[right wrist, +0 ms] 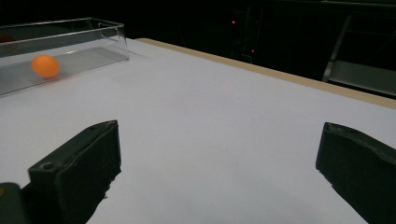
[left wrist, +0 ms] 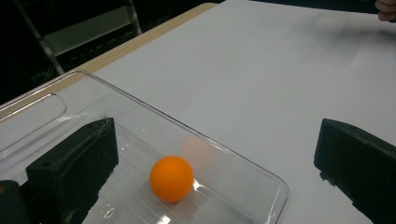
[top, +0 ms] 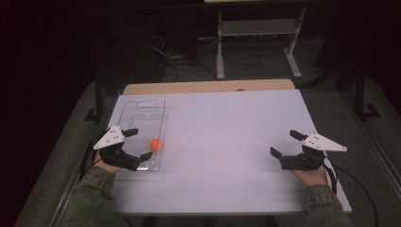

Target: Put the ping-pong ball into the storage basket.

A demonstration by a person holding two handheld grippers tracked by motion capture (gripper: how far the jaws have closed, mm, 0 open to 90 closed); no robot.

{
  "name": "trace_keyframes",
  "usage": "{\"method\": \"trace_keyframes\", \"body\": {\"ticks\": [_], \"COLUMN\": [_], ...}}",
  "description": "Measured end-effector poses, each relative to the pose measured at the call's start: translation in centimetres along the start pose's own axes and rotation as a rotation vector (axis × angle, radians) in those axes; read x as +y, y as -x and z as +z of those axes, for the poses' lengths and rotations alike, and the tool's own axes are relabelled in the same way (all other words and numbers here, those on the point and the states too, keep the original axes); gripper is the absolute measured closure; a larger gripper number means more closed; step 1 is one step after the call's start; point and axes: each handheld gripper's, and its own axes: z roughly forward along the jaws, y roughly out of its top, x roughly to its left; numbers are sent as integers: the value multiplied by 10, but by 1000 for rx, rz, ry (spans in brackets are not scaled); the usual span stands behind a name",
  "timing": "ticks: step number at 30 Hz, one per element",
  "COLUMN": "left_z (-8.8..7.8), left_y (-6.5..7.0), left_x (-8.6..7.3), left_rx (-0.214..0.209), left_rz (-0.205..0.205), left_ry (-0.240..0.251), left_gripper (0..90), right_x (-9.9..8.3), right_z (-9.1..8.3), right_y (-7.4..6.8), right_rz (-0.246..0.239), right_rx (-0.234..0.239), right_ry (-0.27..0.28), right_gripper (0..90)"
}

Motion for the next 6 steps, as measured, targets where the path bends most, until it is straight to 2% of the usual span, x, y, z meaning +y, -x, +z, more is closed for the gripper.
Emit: {"method": "trace_keyframes", "body": {"ticks": [6], "left_z": [0], "left_y": [1], "left_x": [-1], "left_rx": [2], "left_rz": [11], "left_ry": [4], "left_gripper": [0], "right_x": [0], "right_z": [1], "right_y": [0], "right_rz": [-3], "right_rx": [-3], "right_ry": [-4], "right_gripper": [0]}}
